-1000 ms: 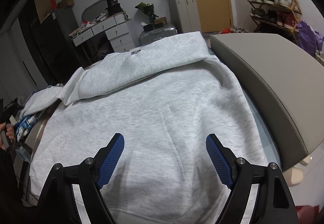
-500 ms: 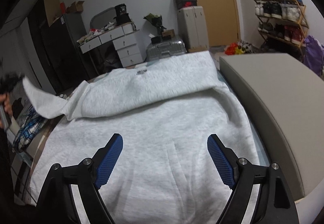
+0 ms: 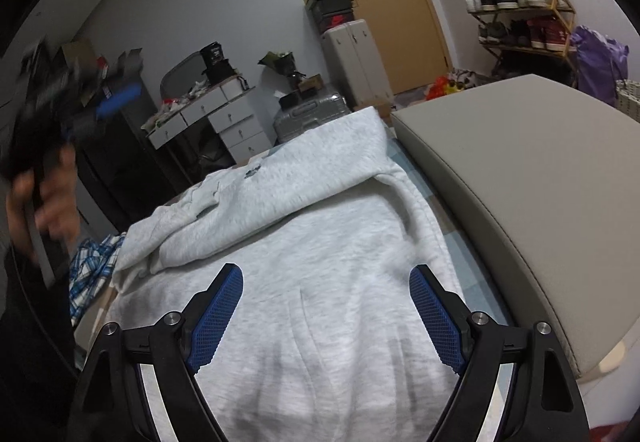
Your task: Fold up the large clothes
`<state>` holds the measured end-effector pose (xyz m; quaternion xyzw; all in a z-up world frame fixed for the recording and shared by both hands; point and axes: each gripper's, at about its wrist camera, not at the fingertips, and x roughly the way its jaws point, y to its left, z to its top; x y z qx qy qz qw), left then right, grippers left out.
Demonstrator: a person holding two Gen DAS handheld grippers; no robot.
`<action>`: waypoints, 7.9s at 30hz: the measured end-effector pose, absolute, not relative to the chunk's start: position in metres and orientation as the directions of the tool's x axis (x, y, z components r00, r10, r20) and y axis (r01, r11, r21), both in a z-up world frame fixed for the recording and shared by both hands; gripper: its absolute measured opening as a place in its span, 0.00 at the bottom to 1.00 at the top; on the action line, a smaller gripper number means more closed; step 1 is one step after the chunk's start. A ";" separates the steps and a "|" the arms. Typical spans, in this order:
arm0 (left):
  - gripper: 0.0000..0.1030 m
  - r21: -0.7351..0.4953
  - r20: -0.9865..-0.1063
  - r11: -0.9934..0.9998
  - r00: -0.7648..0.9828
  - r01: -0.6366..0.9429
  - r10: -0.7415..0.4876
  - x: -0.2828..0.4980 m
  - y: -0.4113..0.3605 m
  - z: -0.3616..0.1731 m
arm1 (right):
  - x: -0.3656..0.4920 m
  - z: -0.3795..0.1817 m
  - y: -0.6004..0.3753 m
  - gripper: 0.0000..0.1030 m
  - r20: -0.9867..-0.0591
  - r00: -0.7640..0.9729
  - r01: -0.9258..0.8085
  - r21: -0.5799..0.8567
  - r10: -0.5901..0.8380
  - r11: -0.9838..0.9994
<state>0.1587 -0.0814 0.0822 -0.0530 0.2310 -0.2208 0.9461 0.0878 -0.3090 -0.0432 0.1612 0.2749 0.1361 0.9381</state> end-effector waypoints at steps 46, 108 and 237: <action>0.56 -0.333 -0.618 0.940 0.771 -0.079 -0.154 0.078 0.020 -0.034 | 0.333 -0.019 -0.072 0.05 -0.523 0.551 -0.397 0.522 0.651 0.755; 0.56 -0.372 -0.628 0.925 0.755 -0.081 -0.187 0.083 0.034 -0.042 | 0.149 -0.085 -0.332 0.67 -0.702 0.578 -0.224 0.353 0.416 0.908; 0.51 -0.251 -0.770 0.941 0.636 -0.226 -0.053 -0.023 0.035 -0.054 | 0.077 -0.084 -0.418 0.10 -0.643 0.752 0.074 0.307 0.149 0.949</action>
